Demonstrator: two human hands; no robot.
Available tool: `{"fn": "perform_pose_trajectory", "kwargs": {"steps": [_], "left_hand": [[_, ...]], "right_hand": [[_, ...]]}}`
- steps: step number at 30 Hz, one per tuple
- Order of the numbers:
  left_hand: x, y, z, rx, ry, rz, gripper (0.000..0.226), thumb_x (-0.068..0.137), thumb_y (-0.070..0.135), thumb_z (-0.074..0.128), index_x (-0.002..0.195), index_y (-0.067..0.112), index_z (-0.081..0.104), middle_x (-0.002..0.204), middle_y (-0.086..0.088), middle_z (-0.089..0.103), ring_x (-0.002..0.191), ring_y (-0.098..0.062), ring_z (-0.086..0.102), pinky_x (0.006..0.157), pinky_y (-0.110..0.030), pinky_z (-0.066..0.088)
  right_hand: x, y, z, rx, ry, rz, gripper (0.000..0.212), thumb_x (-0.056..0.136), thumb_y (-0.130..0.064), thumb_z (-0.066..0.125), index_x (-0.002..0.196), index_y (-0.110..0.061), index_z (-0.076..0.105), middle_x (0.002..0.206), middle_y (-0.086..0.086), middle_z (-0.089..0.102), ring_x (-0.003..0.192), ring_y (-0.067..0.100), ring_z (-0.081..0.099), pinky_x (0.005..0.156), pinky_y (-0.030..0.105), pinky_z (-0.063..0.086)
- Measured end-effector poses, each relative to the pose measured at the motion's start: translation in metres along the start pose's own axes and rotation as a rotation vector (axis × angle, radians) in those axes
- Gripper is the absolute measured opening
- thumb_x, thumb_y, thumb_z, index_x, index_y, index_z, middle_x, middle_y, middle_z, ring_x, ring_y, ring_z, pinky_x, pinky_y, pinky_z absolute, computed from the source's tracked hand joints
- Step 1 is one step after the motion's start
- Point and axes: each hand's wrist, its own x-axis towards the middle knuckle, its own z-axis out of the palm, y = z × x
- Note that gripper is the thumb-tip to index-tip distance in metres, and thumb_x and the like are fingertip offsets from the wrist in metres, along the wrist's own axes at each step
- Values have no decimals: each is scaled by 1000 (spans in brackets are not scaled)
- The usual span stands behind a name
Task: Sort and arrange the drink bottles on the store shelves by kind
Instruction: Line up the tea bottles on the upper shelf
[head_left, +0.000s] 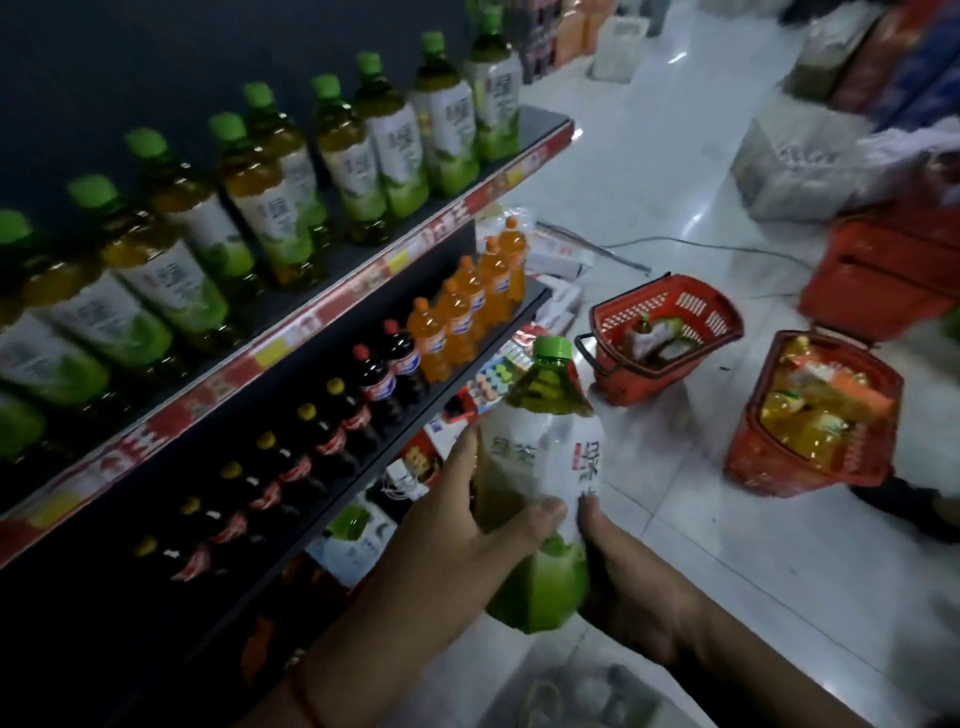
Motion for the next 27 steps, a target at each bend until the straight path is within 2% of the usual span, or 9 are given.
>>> {"fn": "perform_pose_trajectory", "kwargs": {"steps": [5, 7, 10, 12, 15, 19, 21, 24, 27], "left_hand": [[68, 15, 9, -260, -46, -128, 65, 57, 62, 80, 116, 53, 56, 112, 15, 72, 99, -5, 70, 88, -35, 58], [97, 22, 9, -330, -81, -100, 58, 65, 45, 86, 115, 47, 57, 108, 12, 74, 96, -8, 72, 77, -29, 59], [141, 31, 5, -343, -88, 9, 74, 61, 25, 86, 125, 35, 50, 107, 7, 74, 95, -11, 72, 70, -22, 57], [172, 34, -2, -338, -83, 37, 74, 59, 29, 81, 126, 34, 51, 108, 4, 74, 97, -14, 72, 72, -23, 57], [223, 40, -17, -335, -77, 97, 62, 70, 14, 77, 125, 31, 52, 107, 3, 74, 96, -15, 72, 72, -25, 58], [293, 65, -35, -361, -49, 89, 64, 71, 11, 86, 120, 32, 52, 101, 4, 75, 90, -13, 73, 66, -24, 58], [333, 80, -42, -355, -21, 104, 72, 63, 24, 88, 123, 31, 50, 106, 3, 74, 93, -14, 73, 72, -30, 60], [381, 105, -49, -270, 13, 147, 76, 68, 27, 89, 128, 34, 44, 107, 11, 73, 95, -8, 72, 80, -32, 59], [419, 133, -55, -160, 17, 206, 75, 71, 30, 86, 127, 37, 38, 102, 15, 73, 87, 1, 70, 74, -20, 57]], "right_hand": [[8, -65, -10, -492, 353, -227, 54, 69, -42, 82, 115, -15, 70, 111, 12, 74, 102, 32, 71, 85, 39, 57], [16, -93, -15, -644, 423, -266, 48, 70, -29, 87, 115, -22, 69, 105, 1, 76, 95, 21, 74, 76, 28, 59], [33, -130, -15, -809, 458, -317, 50, 69, -20, 86, 115, -29, 68, 100, -9, 76, 89, 10, 74, 71, 20, 58], [54, -149, -19, -860, 466, -346, 52, 70, -22, 85, 117, -31, 65, 102, -9, 76, 90, 11, 74, 74, 23, 58], [90, -178, -23, -864, 438, -365, 55, 75, -24, 80, 125, -31, 60, 107, -7, 75, 95, 13, 73, 81, 27, 59], [139, -216, -19, -837, 430, -445, 71, 77, -24, 82, 136, -40, 47, 119, -9, 69, 107, 13, 69, 87, 30, 58], [165, -236, -23, -1030, 540, -548, 92, 69, -40, 88, 144, -44, 35, 130, -13, 60, 121, 13, 60, 95, 34, 54], [206, -272, -35, -1442, 778, -552, 117, 57, -77, 74, 152, -39, 19, 141, -21, 45, 130, 5, 44, 105, 37, 44], [236, -313, -41, -1391, 740, -683, 94, 62, -62, 81, 141, -40, 35, 125, -21, 56, 115, 4, 56, 92, 35, 53]]}}
